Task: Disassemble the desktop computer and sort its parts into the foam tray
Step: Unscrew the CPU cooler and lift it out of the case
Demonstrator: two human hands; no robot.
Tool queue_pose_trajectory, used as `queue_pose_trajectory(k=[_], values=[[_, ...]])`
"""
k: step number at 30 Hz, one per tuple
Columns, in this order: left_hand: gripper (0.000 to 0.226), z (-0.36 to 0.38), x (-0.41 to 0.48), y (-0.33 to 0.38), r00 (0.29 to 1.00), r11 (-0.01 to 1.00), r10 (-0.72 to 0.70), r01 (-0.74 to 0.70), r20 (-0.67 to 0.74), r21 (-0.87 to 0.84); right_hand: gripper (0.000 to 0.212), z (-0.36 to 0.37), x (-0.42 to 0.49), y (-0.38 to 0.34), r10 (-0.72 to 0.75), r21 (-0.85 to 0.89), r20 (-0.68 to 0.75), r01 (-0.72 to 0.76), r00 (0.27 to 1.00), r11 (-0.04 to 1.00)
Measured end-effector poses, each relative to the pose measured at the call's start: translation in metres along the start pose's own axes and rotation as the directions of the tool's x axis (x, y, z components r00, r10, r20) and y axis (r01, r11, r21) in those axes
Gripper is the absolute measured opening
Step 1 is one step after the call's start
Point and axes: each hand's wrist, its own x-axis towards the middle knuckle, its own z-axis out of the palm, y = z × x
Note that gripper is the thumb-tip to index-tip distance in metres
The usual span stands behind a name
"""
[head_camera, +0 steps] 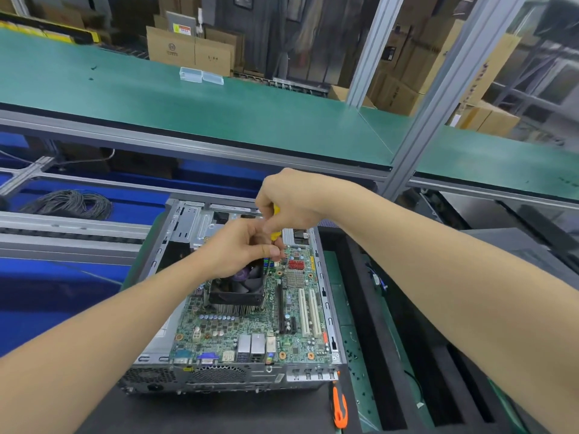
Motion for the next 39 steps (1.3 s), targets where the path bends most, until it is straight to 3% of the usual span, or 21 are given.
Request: queue_pose_trajectory(k=[2, 4, 8, 10, 12, 14, 16, 18, 20, 22, 24, 26, 28, 34, 39], values=[[0.012, 0.0, -0.001, -0.003, 1.0, 1.0, -0.013, 0.013, 0.0, -0.019, 0.016, 0.001, -0.003, 0.001, -0.069, 0.037, -0.008, 0.069, 0.998, 0.997], [0.011, 0.001, -0.001, -0.003, 1.0, 1.0, -0.013, 0.013, 0.022, 0.008, 0.023, 0.002, -0.006, -0.001, -0.127, 0.037, -0.006, 0.127, 0.992, 0.991], [0.018, 0.0, -0.002, 0.002, 0.997, 0.993, 0.0, -0.008, 0.073, 0.117, 0.02, 0.003, -0.008, 0.001, -0.239, -0.08, 0.03, 0.24, 0.971, 0.967], [0.02, 0.0, -0.005, 0.004, 0.993, 0.996, 0.018, -0.029, 0.115, 0.09, 0.016, 0.003, -0.011, 0.003, -0.289, -0.144, 0.036, 0.291, 0.957, 0.946], [0.017, 0.0, -0.006, 0.005, 0.994, 0.998, -0.005, -0.001, 0.106, 0.056, 0.01, 0.003, -0.016, 0.009, -0.293, -0.092, -0.011, 0.29, 0.956, 0.952], [0.014, 0.001, -0.004, 0.006, 0.996, 0.996, -0.028, 0.021, 0.081, 0.089, 0.012, 0.003, -0.022, 0.011, -0.21, -0.011, -0.056, 0.21, 0.976, 0.978], [0.01, 0.003, -0.002, 0.006, 0.997, 0.987, -0.038, 0.026, 0.071, 0.16, 0.043, 0.008, -0.023, 0.008, -0.028, -0.002, -0.136, 0.028, 0.99, 1.0], [0.012, 0.003, -0.001, 0.006, 0.998, 0.984, -0.029, 0.018, 0.06, 0.175, 0.07, 0.009, -0.02, 0.001, 0.191, -0.017, -0.208, -0.199, 0.959, 0.98], [0.009, 0.004, -0.002, 0.005, 0.999, 0.98, -0.01, 0.001, 0.046, 0.199, 0.066, 0.006, -0.018, -0.008, 0.294, -0.103, -0.091, -0.302, 0.952, 0.948], [0.008, 0.004, -0.002, 0.002, 0.999, 0.974, 0.001, -0.012, 0.049, 0.224, 0.028, 0.002, -0.015, -0.013, 0.22, -0.13, 0.048, -0.212, 0.974, 0.969], [0.017, 0.005, -0.001, -0.001, 0.999, 0.975, -0.009, 0.001, 0.036, 0.22, 0.018, -0.002, -0.015, -0.011, 0.199, -0.031, 0.046, -0.198, 0.979, 0.98], [0.027, 0.005, -0.001, -0.004, 1.0, 0.969, -0.005, 0.0, 0.022, 0.248, 0.038, -0.005, -0.015, -0.006, 0.166, 0.001, 0.026, -0.167, 0.986, 0.986], [0.022, 0.006, 0.001, -0.003, 0.999, 0.958, -0.004, -0.007, 0.039, 0.287, 0.045, -0.004, -0.017, -0.001, 0.12, -0.107, 0.069, -0.113, 0.99, 0.988], [0.011, 0.007, 0.003, -0.001, 0.993, 0.964, -0.011, -0.021, 0.12, 0.264, 0.034, 0.003, -0.03, 0.012, -0.118, -0.041, 0.003, 0.118, 0.993, 0.992], [0.023, 0.002, 0.0, 0.002, 0.993, 0.987, -0.01, -0.009, 0.12, 0.158, 0.02, 0.002, -0.022, 0.009, -0.275, -0.15, -0.019, 0.27, 0.961, 0.951]])
